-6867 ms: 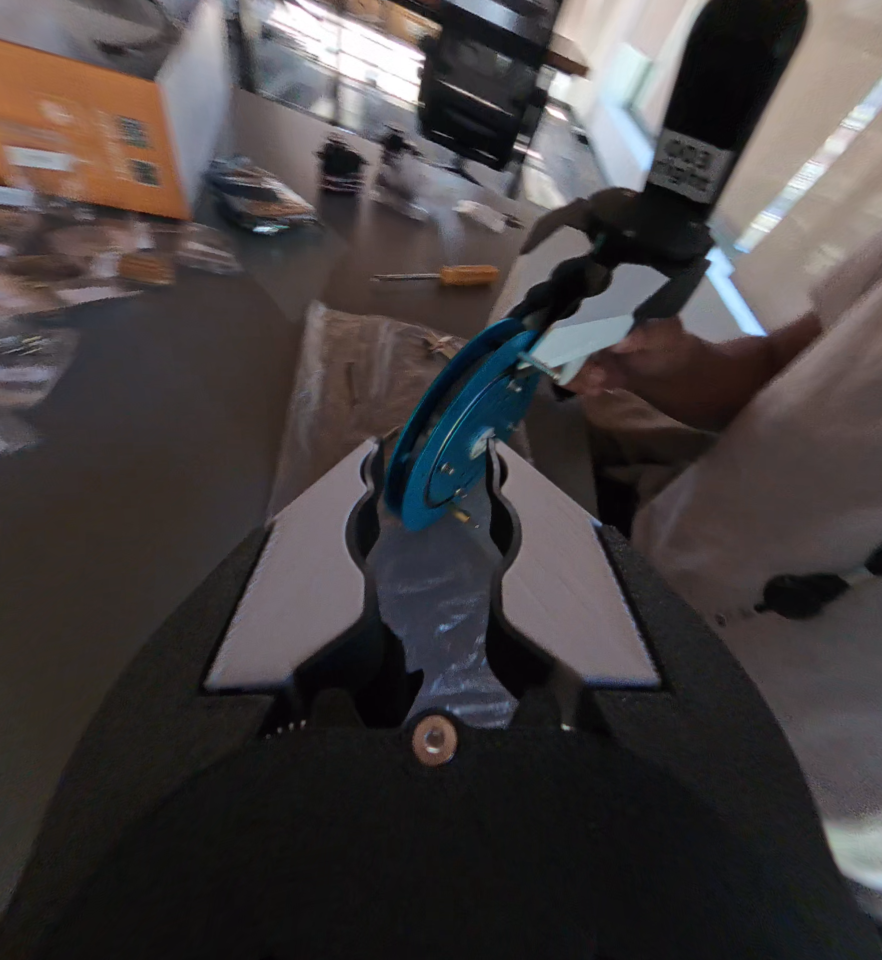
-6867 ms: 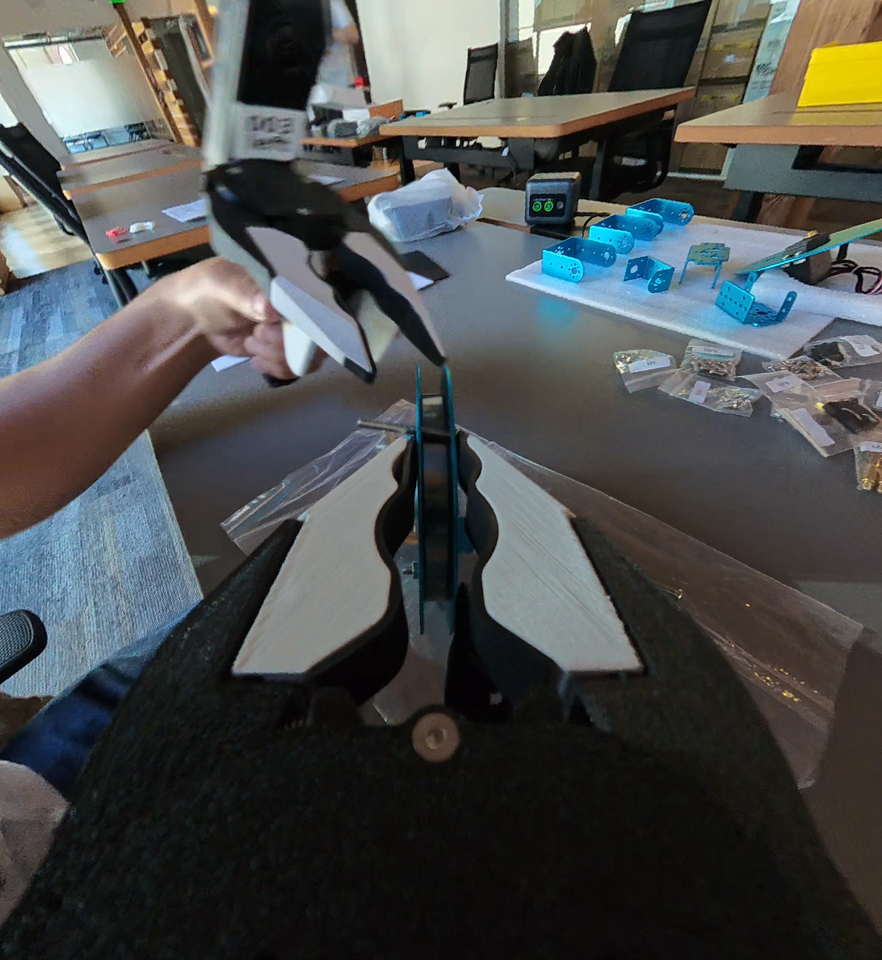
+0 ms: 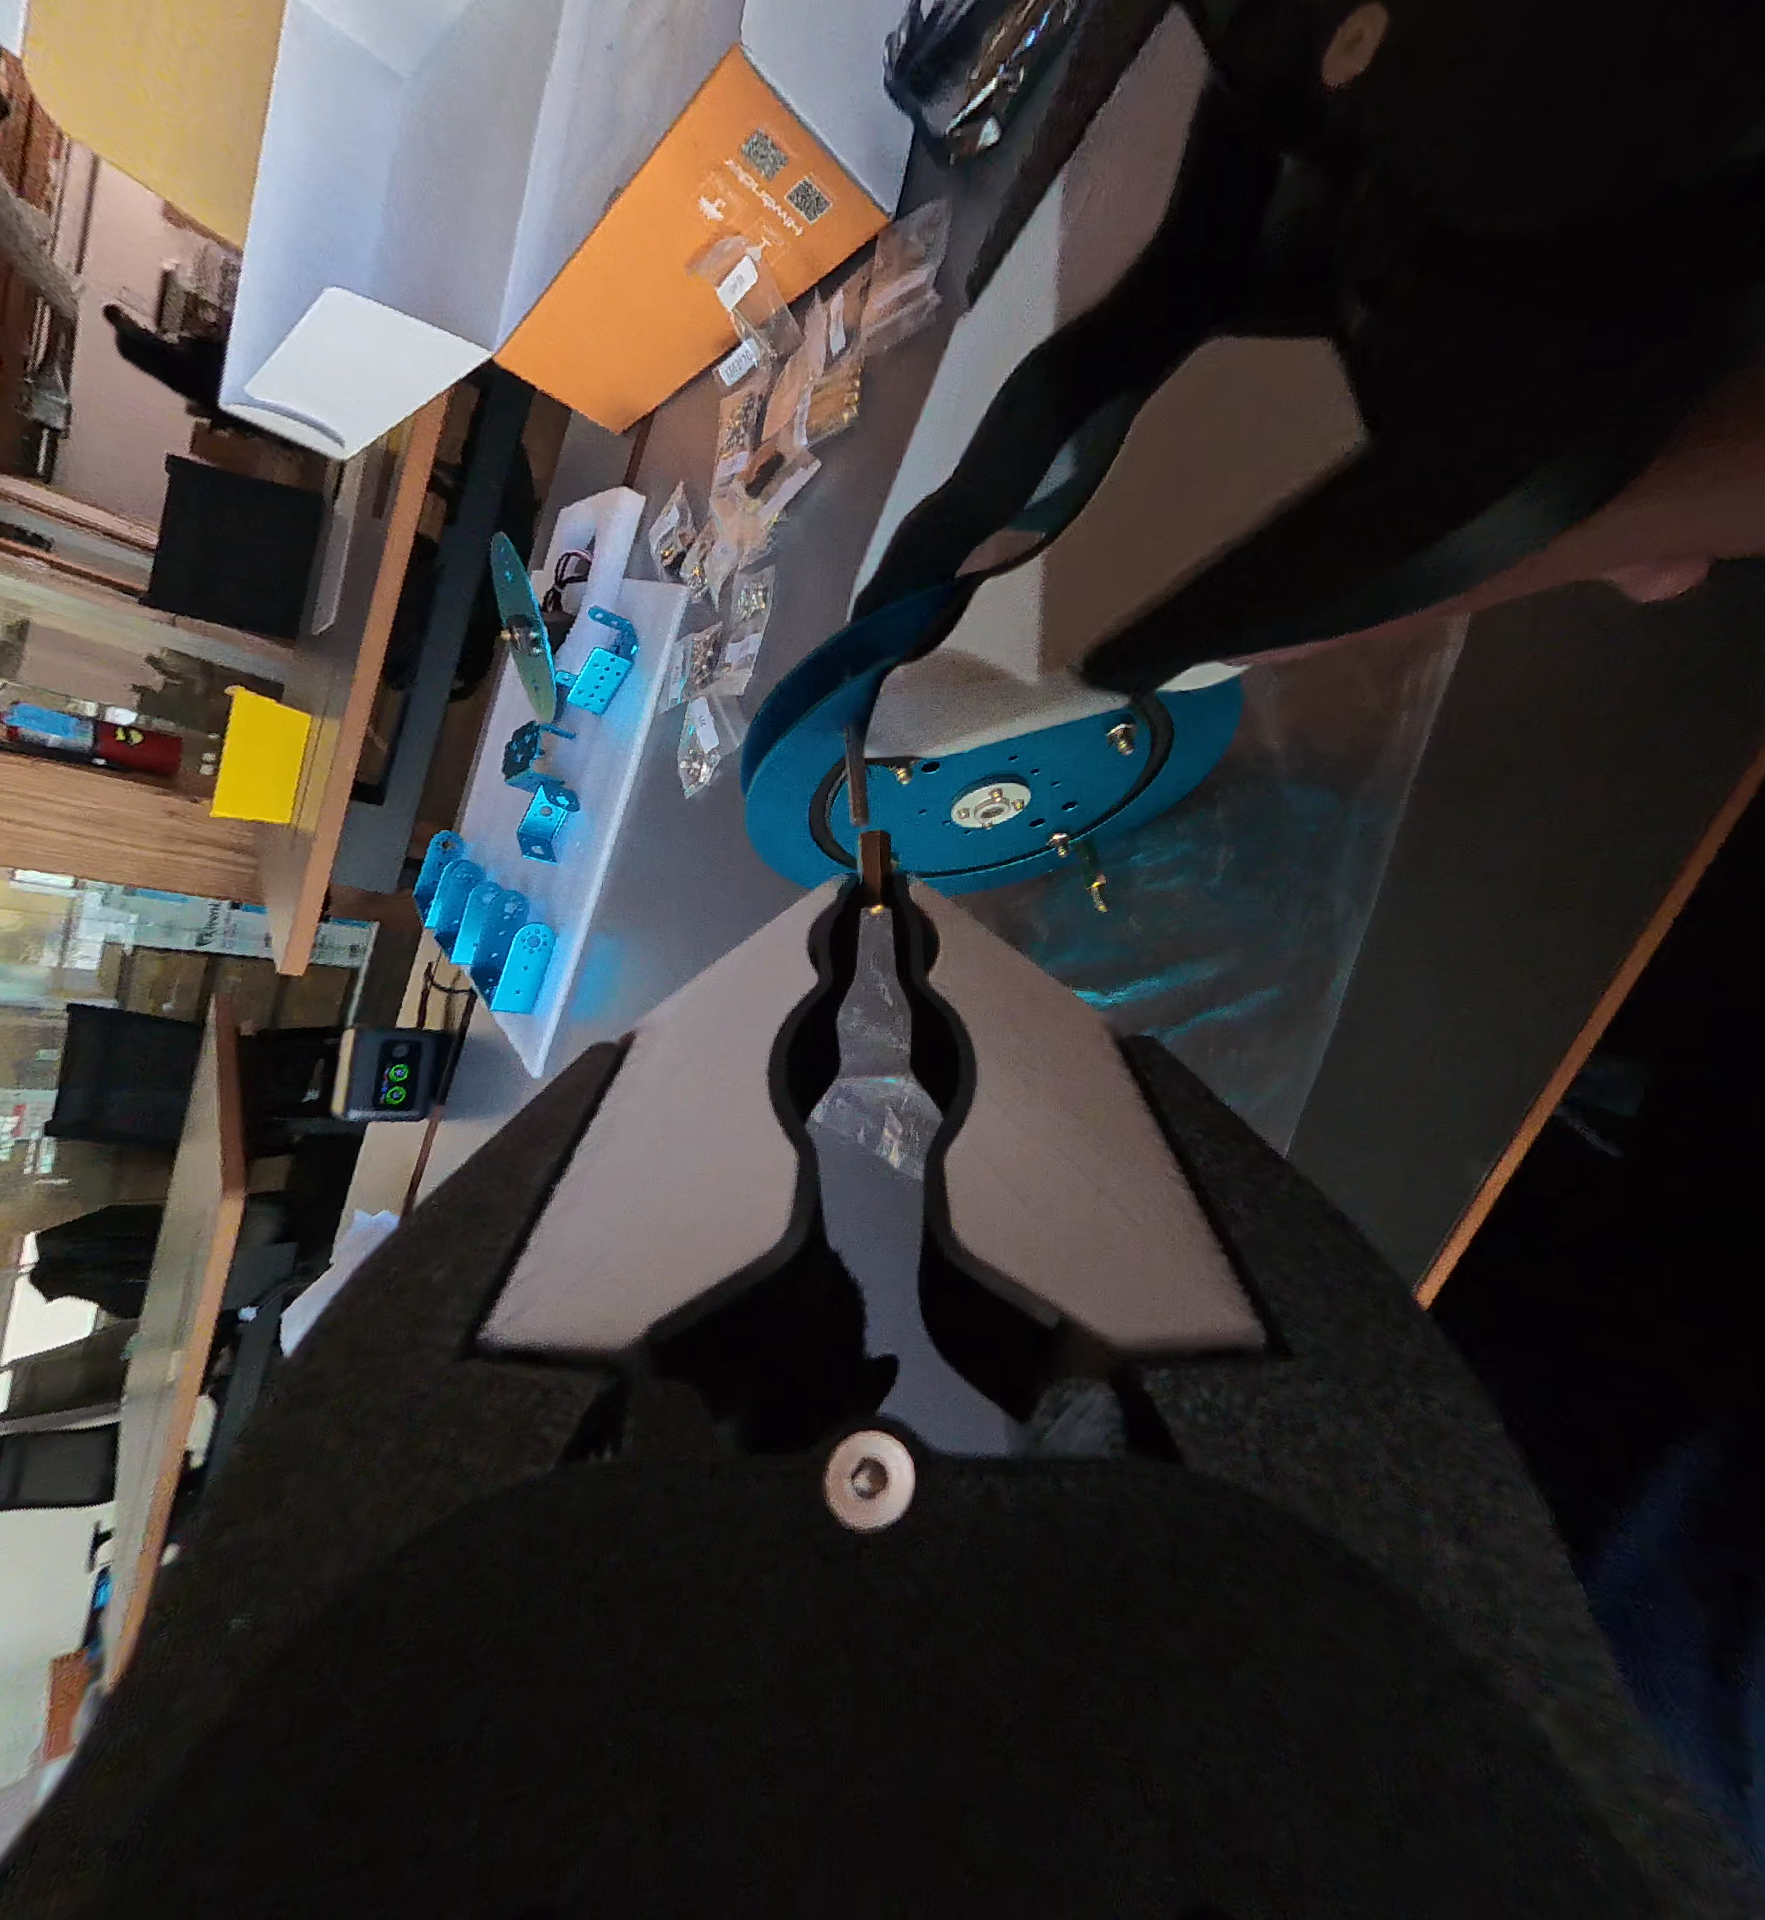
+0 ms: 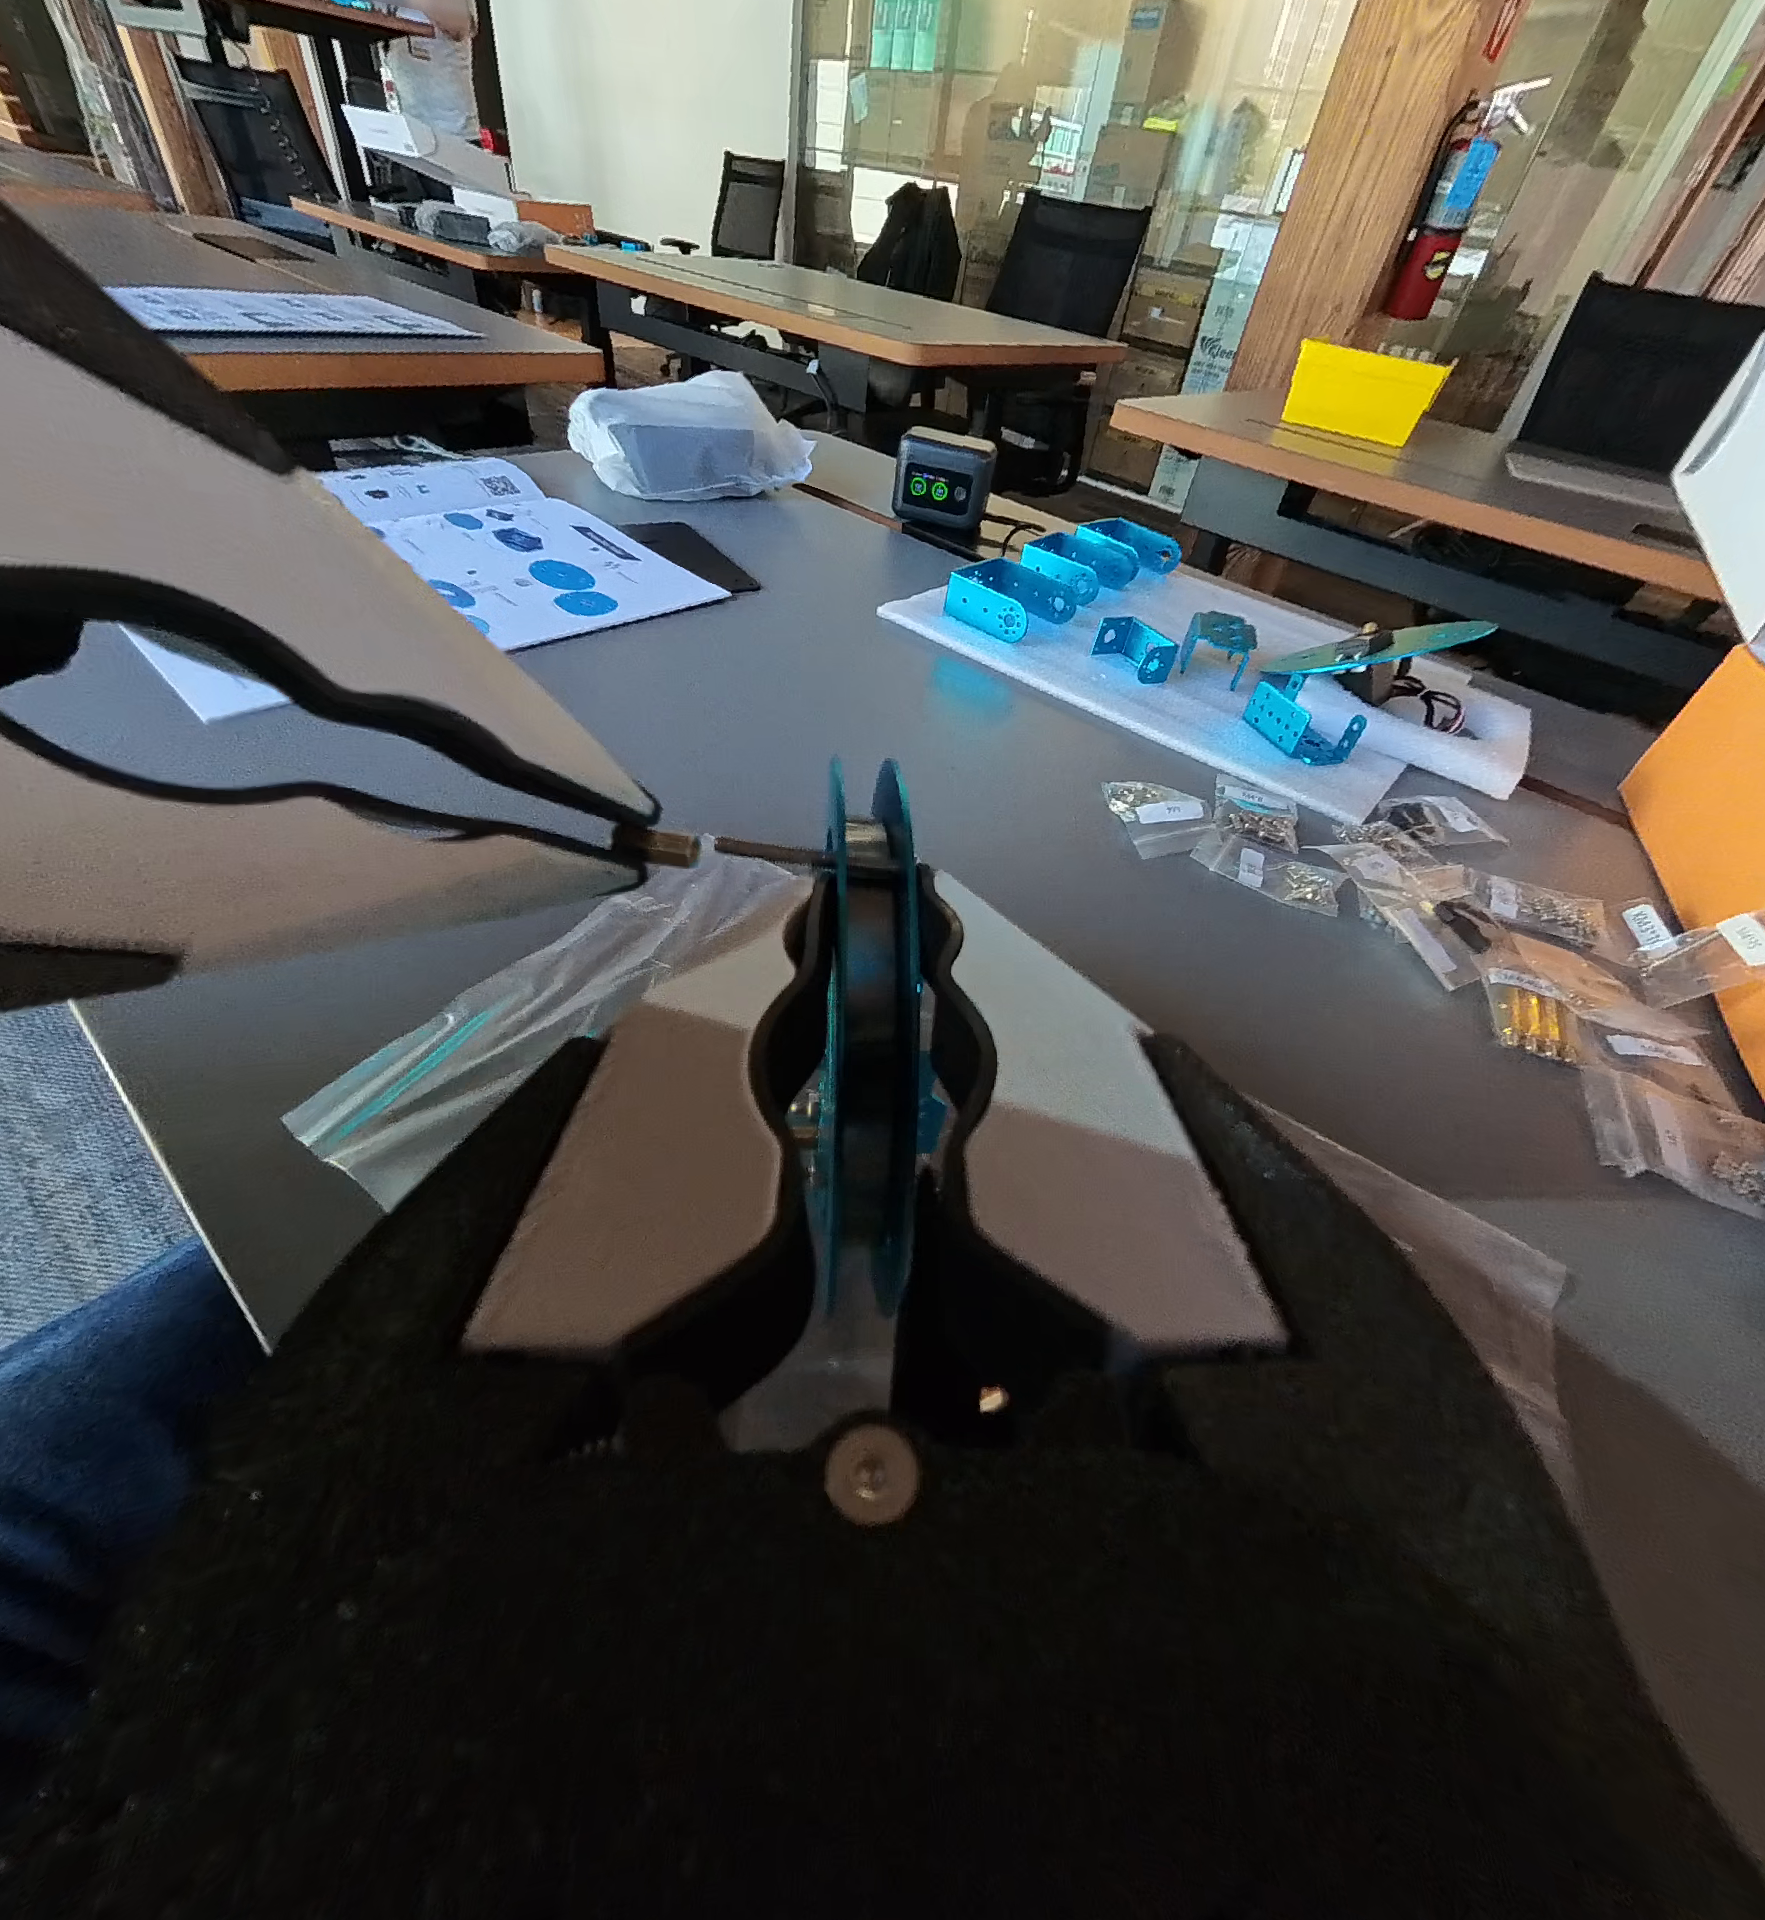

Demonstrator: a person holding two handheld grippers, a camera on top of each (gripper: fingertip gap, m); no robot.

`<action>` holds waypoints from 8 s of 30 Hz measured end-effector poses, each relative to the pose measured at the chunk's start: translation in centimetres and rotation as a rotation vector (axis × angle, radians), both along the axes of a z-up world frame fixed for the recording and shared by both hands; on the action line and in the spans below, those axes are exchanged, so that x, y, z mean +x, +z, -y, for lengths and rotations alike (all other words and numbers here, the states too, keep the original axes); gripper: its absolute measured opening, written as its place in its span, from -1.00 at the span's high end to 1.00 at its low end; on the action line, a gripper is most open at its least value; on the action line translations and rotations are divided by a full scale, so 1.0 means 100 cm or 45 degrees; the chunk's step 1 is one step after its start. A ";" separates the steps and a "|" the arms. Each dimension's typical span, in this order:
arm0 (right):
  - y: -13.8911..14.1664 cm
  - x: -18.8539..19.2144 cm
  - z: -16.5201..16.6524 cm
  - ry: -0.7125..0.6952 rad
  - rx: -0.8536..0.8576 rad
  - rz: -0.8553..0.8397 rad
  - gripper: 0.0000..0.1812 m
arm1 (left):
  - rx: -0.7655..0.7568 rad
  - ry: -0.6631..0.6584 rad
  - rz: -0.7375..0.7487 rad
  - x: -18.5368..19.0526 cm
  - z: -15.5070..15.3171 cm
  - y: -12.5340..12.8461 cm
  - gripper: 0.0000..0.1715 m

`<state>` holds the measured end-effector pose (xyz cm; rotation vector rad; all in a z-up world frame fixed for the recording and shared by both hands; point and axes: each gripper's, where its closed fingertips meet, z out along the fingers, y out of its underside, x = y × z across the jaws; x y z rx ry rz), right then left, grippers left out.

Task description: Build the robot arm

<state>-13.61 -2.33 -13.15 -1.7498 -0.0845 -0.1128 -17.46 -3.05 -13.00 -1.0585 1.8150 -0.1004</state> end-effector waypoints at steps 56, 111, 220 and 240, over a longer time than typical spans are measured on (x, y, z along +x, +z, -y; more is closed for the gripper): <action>0.000 -0.006 0.004 0.030 0.020 0.158 0.83 | -1.384 0.098 -0.734 -0.004 0.008 -0.002 0.94; 0.000 0.013 0.006 0.032 0.020 -0.015 0.84 | -2.810 -0.350 -0.676 0.014 0.013 0.006 0.95; -0.001 0.050 0.000 -0.137 -0.077 0.142 0.85 | -1.589 -0.285 0.203 0.044 0.011 0.004 0.94; -0.001 0.049 -0.001 -0.125 -0.087 0.155 0.85 | -1.026 -0.256 0.078 0.051 -0.003 -0.005 0.94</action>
